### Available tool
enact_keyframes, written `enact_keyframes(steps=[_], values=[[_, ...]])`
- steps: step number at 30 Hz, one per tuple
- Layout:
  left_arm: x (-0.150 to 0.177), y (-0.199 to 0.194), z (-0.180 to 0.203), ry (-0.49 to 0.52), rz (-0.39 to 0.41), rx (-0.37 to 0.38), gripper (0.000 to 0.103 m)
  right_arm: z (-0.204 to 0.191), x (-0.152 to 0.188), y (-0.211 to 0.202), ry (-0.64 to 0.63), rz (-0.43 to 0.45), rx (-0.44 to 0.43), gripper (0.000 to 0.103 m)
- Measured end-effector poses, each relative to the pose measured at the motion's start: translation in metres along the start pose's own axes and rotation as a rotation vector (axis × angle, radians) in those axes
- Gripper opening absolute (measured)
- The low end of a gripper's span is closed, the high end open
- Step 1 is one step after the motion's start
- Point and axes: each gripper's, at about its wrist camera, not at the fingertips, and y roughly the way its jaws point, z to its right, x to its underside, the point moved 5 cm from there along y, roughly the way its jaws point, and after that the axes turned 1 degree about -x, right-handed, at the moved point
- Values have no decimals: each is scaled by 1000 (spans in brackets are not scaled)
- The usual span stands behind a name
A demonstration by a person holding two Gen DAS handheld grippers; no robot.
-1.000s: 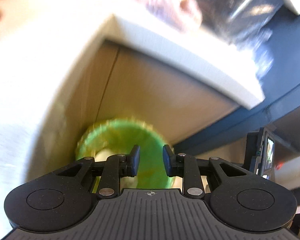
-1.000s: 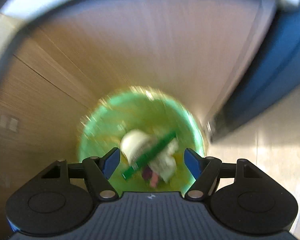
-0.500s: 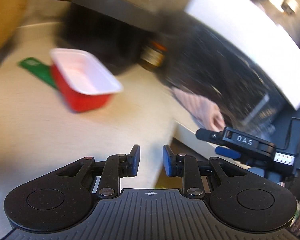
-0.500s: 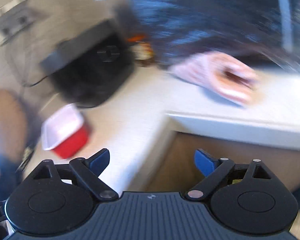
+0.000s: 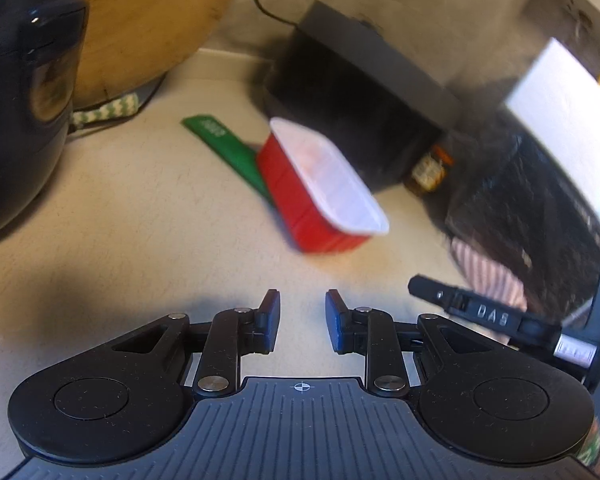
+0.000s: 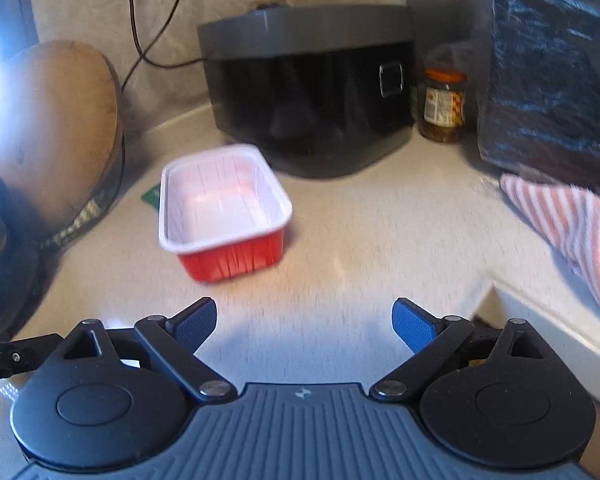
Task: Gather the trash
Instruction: 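Move both grippers back over the counter toward the red-and-white tray, then grasp the rim of the red-and-white tray with the left gripper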
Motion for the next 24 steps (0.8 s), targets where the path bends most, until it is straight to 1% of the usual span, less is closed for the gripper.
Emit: enact_keyframes(steps=[2,4,7,9,10,11,12,14,16,18,20,21,23,24], values=[[-13,9,7,-24,27,17,28,5,-9,7,11,17,-9,95],[-32,20,15,-26,43,23,28,9,-20,12,15,27,-29,95],[-60,46,27,-3,72,-35,28,11,-44,24,-31,62,-68,95],[-71,69,31,19,53,-78,28,13,-59,36,-64,87,-68,94],[-74,82,32,33,42,-98,28,14,-64,44,-68,80,-77,93],[-75,93,33,52,34,-116,28,17,-68,54,-61,60,-97,84],[-74,103,34,71,26,-140,28,18,-70,66,-48,30,-126,65],[-70,120,34,97,-3,-169,28,19,-68,87,-27,-43,-179,44],[-65,131,34,106,-36,-166,28,17,-62,102,-26,-79,-195,43],[-63,134,33,107,-48,-164,28,13,-56,109,-35,-96,-218,43],[-60,132,34,113,-53,-152,28,8,-51,111,-37,-110,-262,43],[-59,131,34,119,-56,-146,30,4,-49,110,-41,-113,-281,43],[-57,127,34,127,-56,-156,35,-2,-47,106,-59,-111,-298,43],[-56,125,33,124,-54,-160,35,-5,-45,105,-66,-113,-306,43]])
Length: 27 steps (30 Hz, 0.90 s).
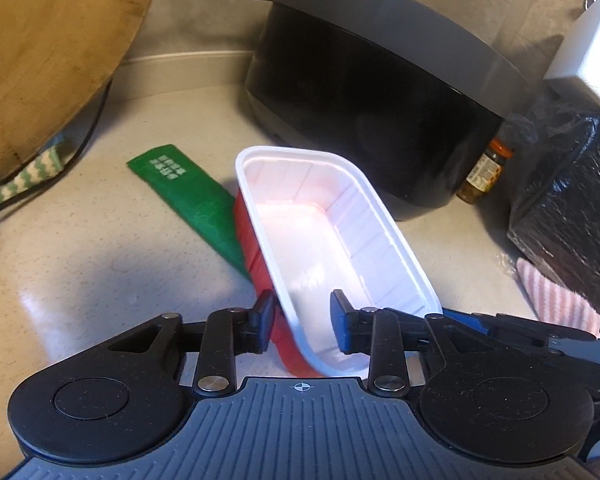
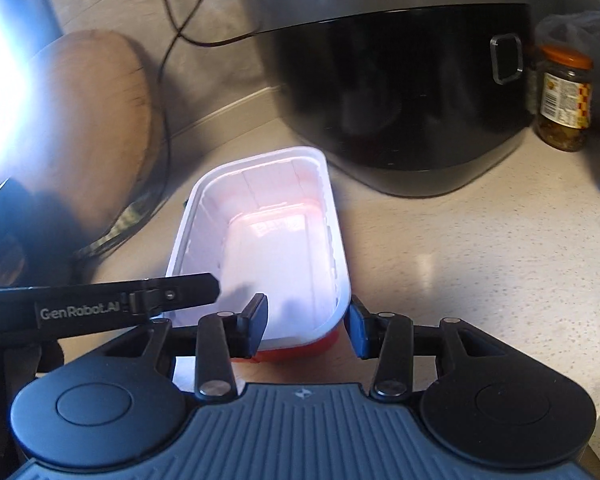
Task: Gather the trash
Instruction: 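Grasp the rim of the red-and-white tray with the left gripper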
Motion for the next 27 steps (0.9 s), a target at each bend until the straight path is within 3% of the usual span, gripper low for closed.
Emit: enact_keyframes(steps=[8,16,22,25,27], values=[[23,-39,-17,-44,-5,-41,35,-31,17,-17,-24,-26,-58,44],[57,-98,-56,-22,24,-126,35,-92,43,-27,-85,-71,-160,47],[74,-127,-92,-87,53,-180,35,-137,62,-29,-160,-127,-243,47],[78,-131,-105,-108,55,-203,35,-152,62,-29,-230,-127,-236,47],[79,-133,-110,-117,58,-211,35,-156,56,-33,-275,-97,-207,53]])
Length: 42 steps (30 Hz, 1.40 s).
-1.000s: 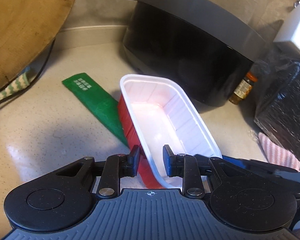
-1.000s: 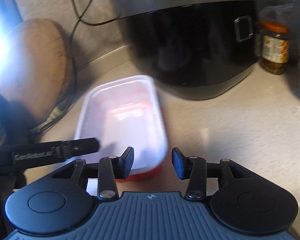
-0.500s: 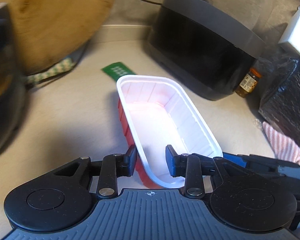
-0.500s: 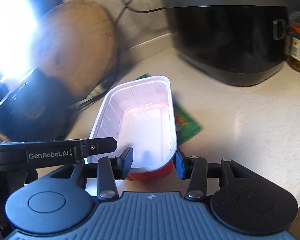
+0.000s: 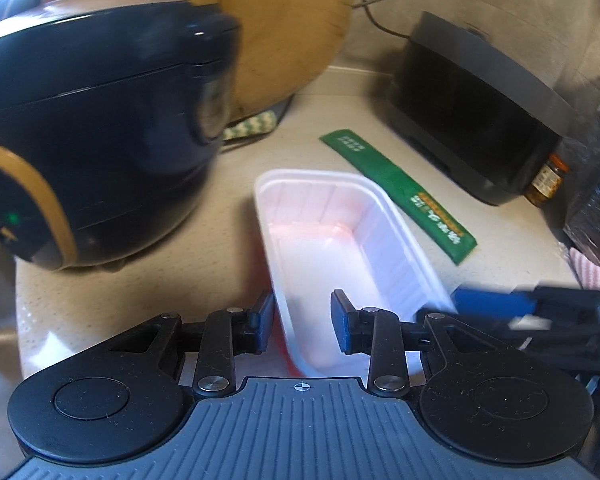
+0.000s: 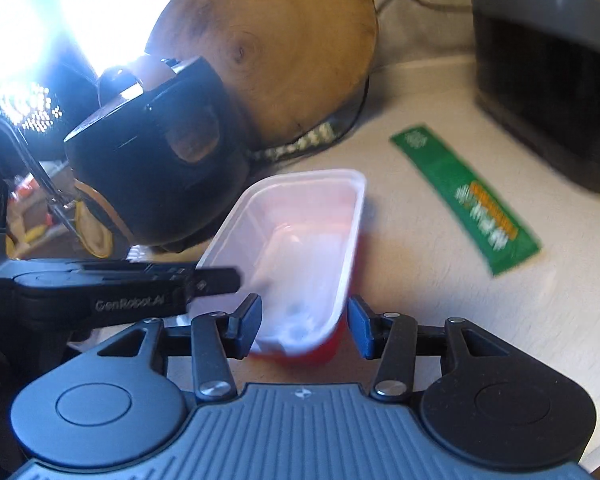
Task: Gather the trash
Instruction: 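Grasp the rim of the red-and-white tray with the left gripper, then grasp the green snack packet with the right gripper while the left holds the tray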
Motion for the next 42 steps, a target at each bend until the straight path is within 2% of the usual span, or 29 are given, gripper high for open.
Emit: enact_keyframes(steps=[3,6,8,13,18,23,26,27,32,40,42], values=[[-1,-2,-3,-11,8,-1,35,13,-16,-11,-13,69,69,71],[0,-2,-4,-16,11,-2,35,39,-36,-7,-12,97,143,73],[0,-2,-5,-19,9,-4,35,60,-48,7,-15,83,191,76],[5,-4,-10,-27,-1,-20,35,103,-61,52,-50,14,304,77],[10,-8,-20,-49,-4,-44,35,128,-60,81,-42,-24,346,77],[11,-11,-24,-50,-4,-57,35,138,-56,92,-2,-49,324,74],[12,-12,-24,-50,-4,-57,35,136,-52,86,20,-48,299,52],[12,-12,-24,-48,-5,-55,35,133,-51,81,29,-45,273,48],[11,-14,-16,-23,2,-30,35,108,-34,53,5,-33,207,40],[10,2,-12,-12,-9,-7,34,67,14,16,31,-91,115,40],[10,9,-14,-17,-11,-10,33,58,23,11,24,-109,103,43]])
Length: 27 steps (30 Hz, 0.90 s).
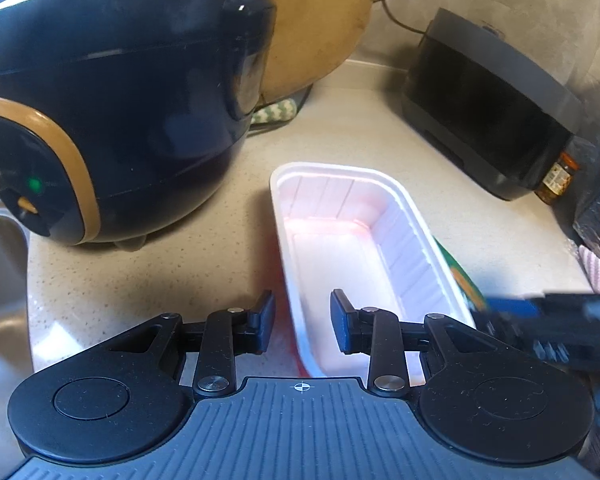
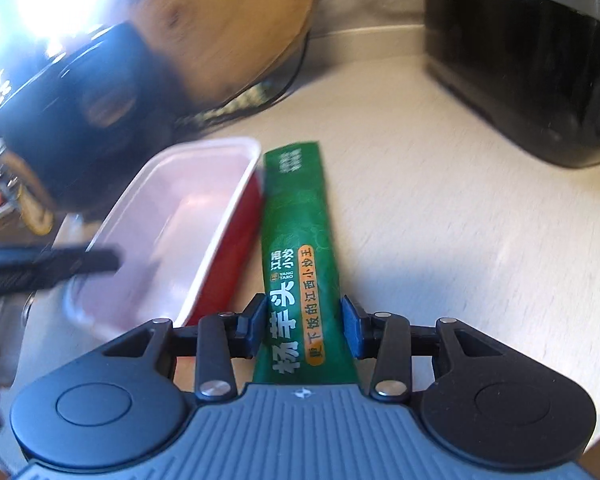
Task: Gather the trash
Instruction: 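Grasp the green snack packet with the right gripper while the left holds the tray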
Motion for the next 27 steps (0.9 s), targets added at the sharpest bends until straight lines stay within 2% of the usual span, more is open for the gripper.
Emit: enact_keyframes(steps=[1,4,8,12,16,21,25,26,27], values=[[0,3,-1,-2,5,9,32,-3,2,-2,-2,-2,-4,43],[0,10,-3,1,6,29,24,-6,0,-5,-12,19,18,54],[5,12,-7,-10,-19,43,15,0,-17,5,19,57,47,56],[11,-3,-18,-19,-29,12,14,6,-29,24,41,66,84,56],[23,-21,-33,-8,-31,-4,14,4,-33,37,44,51,72,56],[35,-25,-47,-28,-40,-1,14,-8,-36,50,5,26,47,65],[34,-20,-46,-22,-48,0,14,-20,-38,54,-38,16,58,64],[33,-18,-45,-23,-48,2,14,-24,-37,54,-52,11,52,58],[32,-18,-46,-32,-50,17,14,-27,-36,53,-68,6,44,45]])
